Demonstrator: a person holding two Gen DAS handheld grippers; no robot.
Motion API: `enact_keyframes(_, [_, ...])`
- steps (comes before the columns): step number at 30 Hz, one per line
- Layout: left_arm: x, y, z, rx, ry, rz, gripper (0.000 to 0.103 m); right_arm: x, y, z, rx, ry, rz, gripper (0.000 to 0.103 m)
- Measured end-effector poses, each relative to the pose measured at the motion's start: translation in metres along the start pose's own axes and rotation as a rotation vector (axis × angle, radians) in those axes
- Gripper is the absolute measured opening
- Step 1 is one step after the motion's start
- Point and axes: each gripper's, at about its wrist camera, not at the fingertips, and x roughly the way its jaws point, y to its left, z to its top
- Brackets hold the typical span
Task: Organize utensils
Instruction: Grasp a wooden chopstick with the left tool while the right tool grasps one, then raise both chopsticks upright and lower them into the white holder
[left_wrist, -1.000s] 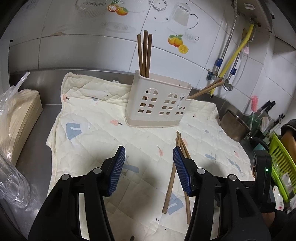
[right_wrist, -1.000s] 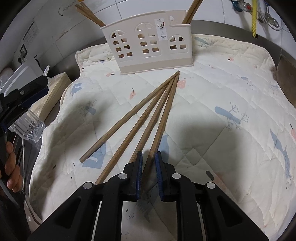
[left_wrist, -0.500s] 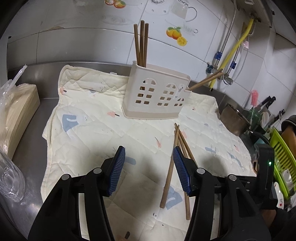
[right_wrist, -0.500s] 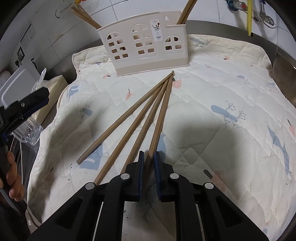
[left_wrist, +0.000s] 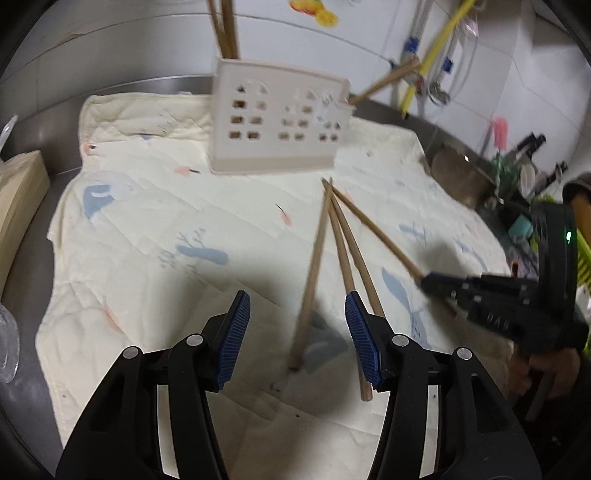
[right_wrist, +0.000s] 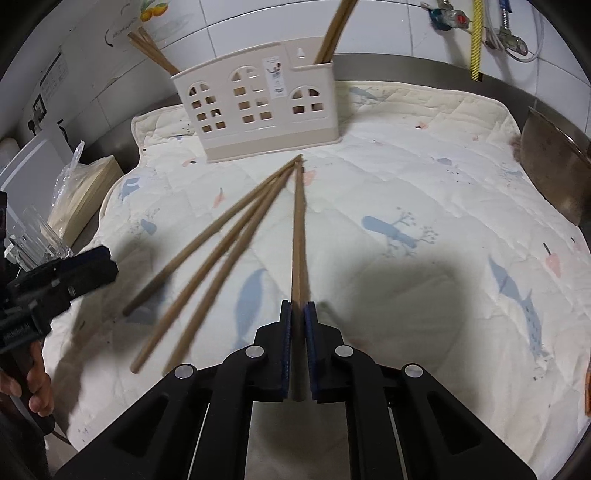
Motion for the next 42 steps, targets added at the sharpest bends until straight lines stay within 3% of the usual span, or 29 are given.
enact_keyframes(5, [0.015, -0.012, -0.001, 0.03, 0.044, 0.007, 0.035, -0.002, -0.011, -0.003, -0.01, 0.0, 0.007, 0.007])
enact_keyframes(10, [0.028, -0.017, 0.0, 0.04, 0.08, 0.023, 0.024, -0.004, -0.016, -0.005, -0.017, -0.002, 0.027, 0.007])
enact_keyframes(21, [0.042, -0.02, 0.001, 0.059, 0.11, 0.073, 0.019, -0.007, -0.019, -0.011, -0.016, -0.007, 0.068, 0.01])
enact_keyframes(26, [0.043, -0.021, 0.001, 0.07, 0.108, 0.107, 0.01, -0.005, -0.02, -0.012, -0.021, -0.004, 0.068, 0.01])
enact_keyframes(34, [0.036, -0.023, 0.003, 0.053, 0.093, 0.094, 0.007, -0.005, -0.017, -0.011, -0.048, -0.011, 0.052, 0.007])
enact_keyframes(42, [0.005, -0.025, 0.025, 0.053, 0.02, 0.092, 0.007, -0.042, -0.018, 0.005, -0.087, -0.115, 0.033, 0.007])
